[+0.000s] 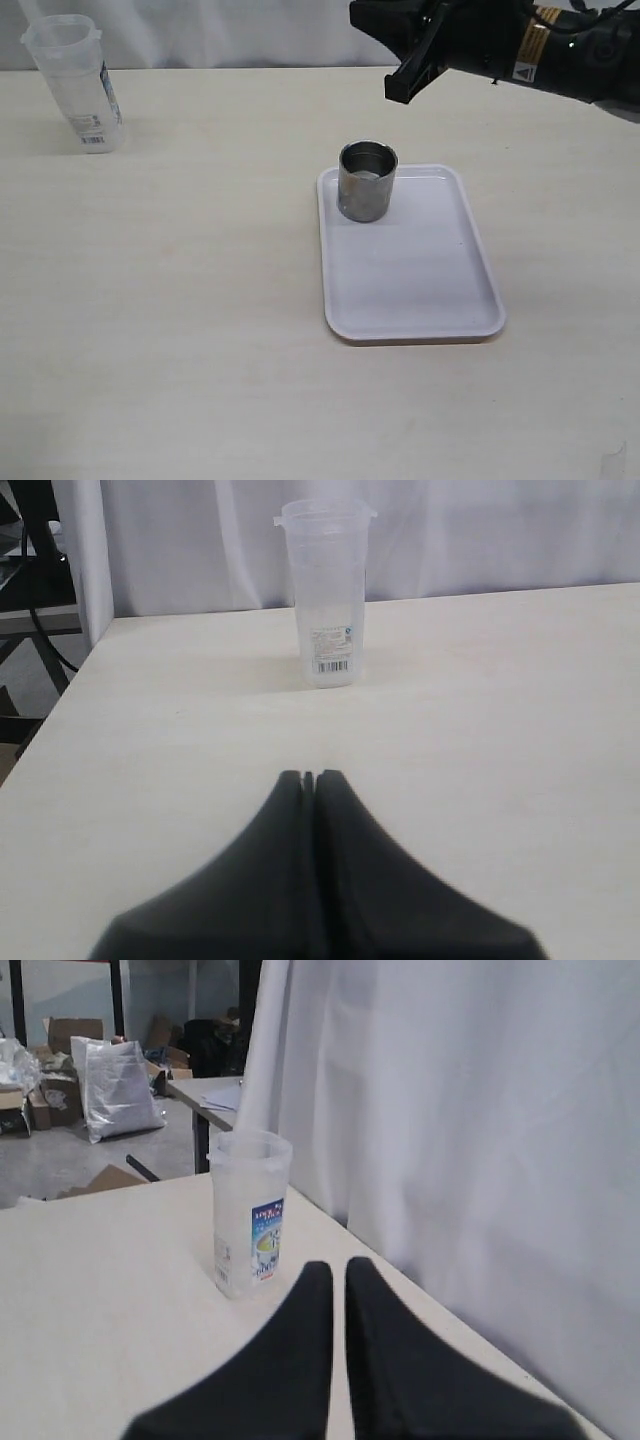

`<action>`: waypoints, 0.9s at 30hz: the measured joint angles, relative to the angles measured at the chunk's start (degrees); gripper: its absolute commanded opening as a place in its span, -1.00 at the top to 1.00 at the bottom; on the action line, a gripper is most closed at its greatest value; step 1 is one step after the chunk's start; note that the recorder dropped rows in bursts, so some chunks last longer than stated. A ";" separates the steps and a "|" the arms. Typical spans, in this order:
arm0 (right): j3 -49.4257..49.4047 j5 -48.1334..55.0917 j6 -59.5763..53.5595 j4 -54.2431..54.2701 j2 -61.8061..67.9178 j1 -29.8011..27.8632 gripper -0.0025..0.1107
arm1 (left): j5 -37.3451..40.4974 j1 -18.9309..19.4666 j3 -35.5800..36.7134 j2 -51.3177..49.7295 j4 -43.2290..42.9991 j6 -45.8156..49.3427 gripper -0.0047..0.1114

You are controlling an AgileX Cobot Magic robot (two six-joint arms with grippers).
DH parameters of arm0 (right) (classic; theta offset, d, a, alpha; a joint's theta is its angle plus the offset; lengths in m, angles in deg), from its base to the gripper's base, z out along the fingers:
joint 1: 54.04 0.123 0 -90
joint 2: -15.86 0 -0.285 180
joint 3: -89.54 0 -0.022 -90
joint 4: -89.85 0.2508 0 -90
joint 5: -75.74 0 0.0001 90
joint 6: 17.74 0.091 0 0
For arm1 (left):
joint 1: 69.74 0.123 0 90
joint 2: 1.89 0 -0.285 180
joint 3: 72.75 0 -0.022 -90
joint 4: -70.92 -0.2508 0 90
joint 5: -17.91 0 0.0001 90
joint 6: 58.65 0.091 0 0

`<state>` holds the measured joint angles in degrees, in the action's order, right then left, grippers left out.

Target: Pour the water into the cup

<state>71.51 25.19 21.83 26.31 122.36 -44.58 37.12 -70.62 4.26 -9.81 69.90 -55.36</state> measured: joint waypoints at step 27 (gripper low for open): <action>-16.83 20.40 3.34 4.88 -42.13 0.00 0.88 | 0.00 0.00 0.00 0.00 0.00 0.00 0.92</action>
<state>54.68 45.59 25.16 31.19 80.22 -44.58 37.12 -70.62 4.26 -9.81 69.90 -55.36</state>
